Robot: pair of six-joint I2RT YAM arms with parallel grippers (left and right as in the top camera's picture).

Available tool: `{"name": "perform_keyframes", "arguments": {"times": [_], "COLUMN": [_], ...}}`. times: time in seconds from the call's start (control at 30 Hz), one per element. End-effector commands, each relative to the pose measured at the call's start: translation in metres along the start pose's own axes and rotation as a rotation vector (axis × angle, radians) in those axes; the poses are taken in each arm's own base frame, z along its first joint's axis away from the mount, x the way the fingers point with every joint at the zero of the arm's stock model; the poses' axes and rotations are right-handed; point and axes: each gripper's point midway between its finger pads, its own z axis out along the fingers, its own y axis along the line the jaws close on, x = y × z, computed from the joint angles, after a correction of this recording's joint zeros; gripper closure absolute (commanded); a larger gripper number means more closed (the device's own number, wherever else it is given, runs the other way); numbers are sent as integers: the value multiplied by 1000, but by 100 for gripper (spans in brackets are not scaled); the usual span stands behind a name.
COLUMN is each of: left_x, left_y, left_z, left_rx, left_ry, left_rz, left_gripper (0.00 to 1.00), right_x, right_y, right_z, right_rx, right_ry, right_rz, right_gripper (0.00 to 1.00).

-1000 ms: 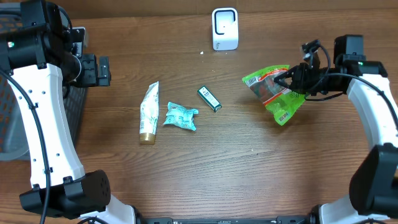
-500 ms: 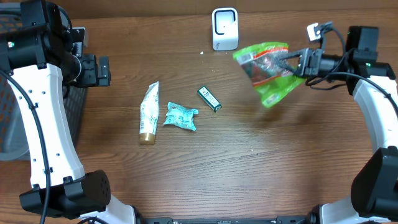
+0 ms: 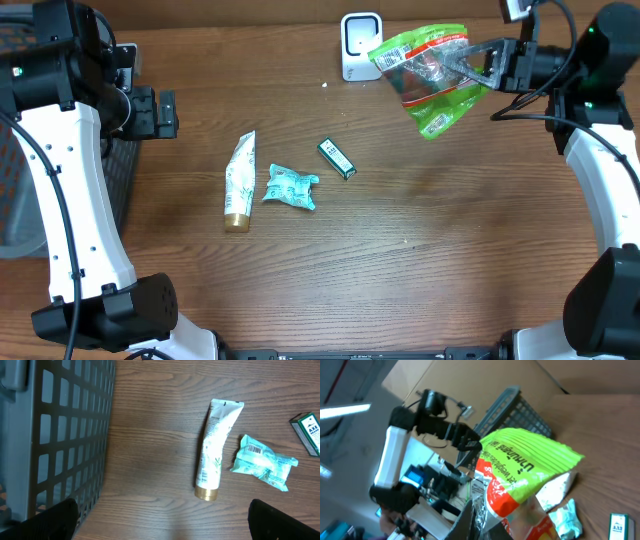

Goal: Scan the item barcode
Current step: 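Lift the green snack bag and hold it over the scanner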

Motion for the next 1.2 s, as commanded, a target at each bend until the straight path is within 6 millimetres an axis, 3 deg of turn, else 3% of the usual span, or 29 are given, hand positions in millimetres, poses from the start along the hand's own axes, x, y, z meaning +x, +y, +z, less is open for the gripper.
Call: {"name": "perform_keyframes", "arguments": {"times": [0.0,0.27,0.4,0.6,0.67,0.77,0.83,1.0,1.17], "left_x": [0,0,0,0,0,0,0,0,0], "left_y": [1,1,1,1,1,1,1,1,1], "left_z": [-7,-7,-7,-7,-7,-7,-7,-7,-7], "left_rx": [-5,-5,-5,-5,-5,-5,-5,-5,-5], "left_ry": [-22,-22,-22,-22,-22,-22,-22,-22,-22], "left_rz": [9,9,9,9,9,9,9,9,9], "left_gripper": [0,0,0,0,0,0,0,0,0], "right_x": [-7,-8,-10,2,13,28,35,37,23], "right_y": [39,42,34,-16,-52,-88,-101,-109,-105], "right_z": [0,0,0,-1,-4,-11,-16,-24,-46], "right_rx": [-16,-15,-5,67,177,355,430,544,874], "right_ry": [23,20,-2,-51,-85,-109,-109,-91,-27], "right_rz": [46,36,15,104,165,222,242,237,148], "right_gripper": [96,96,96,96,96,96,96,96,96]}}
